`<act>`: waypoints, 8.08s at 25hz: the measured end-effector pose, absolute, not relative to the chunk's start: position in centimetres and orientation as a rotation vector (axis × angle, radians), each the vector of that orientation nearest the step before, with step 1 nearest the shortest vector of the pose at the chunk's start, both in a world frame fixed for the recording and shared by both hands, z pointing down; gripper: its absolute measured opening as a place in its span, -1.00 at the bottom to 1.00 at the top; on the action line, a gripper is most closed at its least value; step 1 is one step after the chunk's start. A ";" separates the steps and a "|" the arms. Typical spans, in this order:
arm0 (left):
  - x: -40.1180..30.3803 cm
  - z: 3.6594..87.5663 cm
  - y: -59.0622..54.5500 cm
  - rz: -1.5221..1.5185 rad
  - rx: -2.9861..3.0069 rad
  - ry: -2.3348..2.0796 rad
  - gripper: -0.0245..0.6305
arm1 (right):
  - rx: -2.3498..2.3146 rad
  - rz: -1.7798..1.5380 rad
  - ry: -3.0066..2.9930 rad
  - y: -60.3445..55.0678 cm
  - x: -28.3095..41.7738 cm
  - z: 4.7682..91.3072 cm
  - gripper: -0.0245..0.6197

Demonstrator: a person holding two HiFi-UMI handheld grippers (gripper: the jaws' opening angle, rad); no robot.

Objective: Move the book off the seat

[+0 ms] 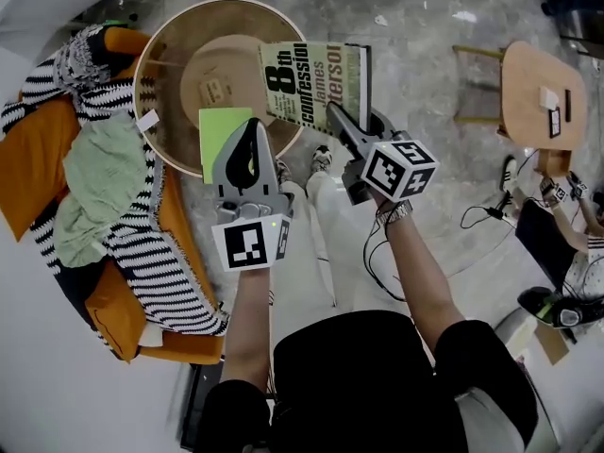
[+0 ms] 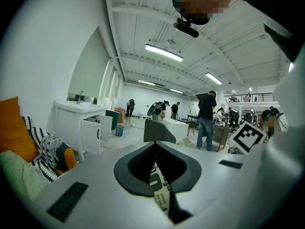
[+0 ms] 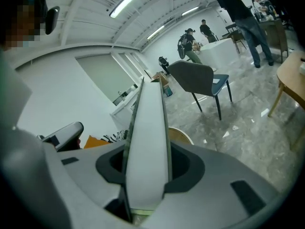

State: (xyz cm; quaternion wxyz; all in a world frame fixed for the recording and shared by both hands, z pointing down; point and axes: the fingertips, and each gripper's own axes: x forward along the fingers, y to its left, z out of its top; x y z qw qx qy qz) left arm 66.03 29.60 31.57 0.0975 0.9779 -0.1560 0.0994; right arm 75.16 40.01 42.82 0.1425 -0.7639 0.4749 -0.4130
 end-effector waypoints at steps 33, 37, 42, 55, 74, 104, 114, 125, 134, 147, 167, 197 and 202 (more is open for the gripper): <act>65.7 47.6 30.9 0.433 2.822 -0.268 -0.89 | -1.967 -1.349 1.170 38.4 75.1 63.3 -0.40; 65.9 48.1 30.6 0.434 2.817 -0.278 -0.89 | -1.979 -1.351 1.176 38.4 75.6 64.0 -0.38; 66.2 48.4 30.2 0.434 2.816 -0.290 -0.89 | -2.045 -1.370 1.208 38.6 76.3 65.4 -0.33; 66.8 50.3 29.9 0.466 2.798 -0.299 -0.89 | -2.061 -1.422 1.189 38.9 77.2 68.7 -0.13; 66.9 52.1 29.7 0.495 2.786 -0.281 -0.89 | -2.103 -1.489 1.054 39.6 77.2 74.0 0.12; 63.9 52.4 28.1 0.490 2.786 -0.300 -0.90 | -2.533 -1.524 1.051 37.3 77.0 73.6 0.16; 62.3 50.1 28.2 0.450 2.809 -0.322 -0.90 | -2.574 -1.387 1.127 37.8 75.5 69.0 0.16; 61.2 47.8 29.7 0.426 2.819 -0.328 -0.90 | -2.511 -1.189 1.286 36.2 73.0 60.5 -0.55; 61.5 44.1 30.2 0.345 2.840 -0.359 -0.89 | -2.426 -1.105 1.406 36.4 70.4 53.0 -0.88; 62.1 37.1 33.3 0.291 2.833 -0.333 -0.89 | -2.314 -0.855 1.533 36.5 67.8 39.6 -0.88; 60.1 16.3 34.8 0.016 2.920 -0.319 -0.89 | -2.269 -0.577 1.612 38.7 65.8 16.3 -0.88; 52.8 -1.3 37.1 -0.180 3.095 -0.519 -0.90 | -2.088 -0.094 1.880 42.4 59.2 -3.5 -0.88; 52.9 -1.6 38.5 -0.223 3.126 -0.479 -0.89 | -2.090 -0.055 1.883 43.5 59.0 -4.0 -0.88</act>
